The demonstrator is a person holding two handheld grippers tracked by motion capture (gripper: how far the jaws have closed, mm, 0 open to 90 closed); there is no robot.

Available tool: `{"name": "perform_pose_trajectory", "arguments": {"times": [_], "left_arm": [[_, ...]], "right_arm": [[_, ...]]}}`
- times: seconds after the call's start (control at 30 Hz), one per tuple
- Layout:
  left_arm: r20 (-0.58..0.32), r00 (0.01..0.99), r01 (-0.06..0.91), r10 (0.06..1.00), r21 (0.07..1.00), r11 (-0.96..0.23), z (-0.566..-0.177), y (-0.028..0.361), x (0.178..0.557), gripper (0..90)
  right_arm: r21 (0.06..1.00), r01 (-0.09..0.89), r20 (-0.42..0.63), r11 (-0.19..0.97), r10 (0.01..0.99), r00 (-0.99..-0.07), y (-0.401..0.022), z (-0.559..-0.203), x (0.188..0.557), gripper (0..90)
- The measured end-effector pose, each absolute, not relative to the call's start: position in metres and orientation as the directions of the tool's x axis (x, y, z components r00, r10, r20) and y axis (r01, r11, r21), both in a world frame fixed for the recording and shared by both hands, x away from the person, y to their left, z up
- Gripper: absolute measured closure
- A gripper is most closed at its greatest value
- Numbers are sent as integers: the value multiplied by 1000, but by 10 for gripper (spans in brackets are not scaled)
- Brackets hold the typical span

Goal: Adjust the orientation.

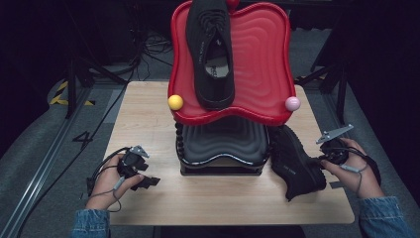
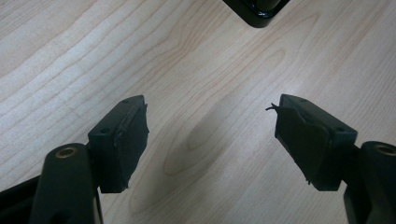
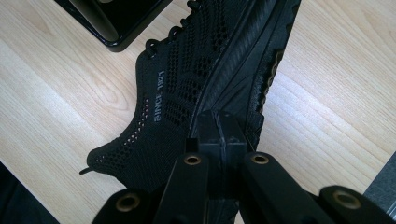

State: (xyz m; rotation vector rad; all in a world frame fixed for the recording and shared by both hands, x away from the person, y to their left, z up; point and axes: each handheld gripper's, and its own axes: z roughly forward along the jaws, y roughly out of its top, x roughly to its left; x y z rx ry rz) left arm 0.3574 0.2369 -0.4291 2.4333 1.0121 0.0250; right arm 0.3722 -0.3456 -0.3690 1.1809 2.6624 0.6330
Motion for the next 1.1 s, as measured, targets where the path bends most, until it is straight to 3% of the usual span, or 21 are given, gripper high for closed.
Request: {"name": "perform_pose_trajectory", "arguments": {"times": [0.5, 1.1], "left_arm": [[-184, 719, 667, 670, 450, -593, -431, 238, 356, 262], [-188, 725, 664, 663, 447, -599, -432, 236, 357, 261]], "right_arm": [[458, 695, 2, 555, 781, -625, -369, -366, 378, 900], [375, 764, -64, 525, 837, -544, -397, -368, 401, 900]]}}
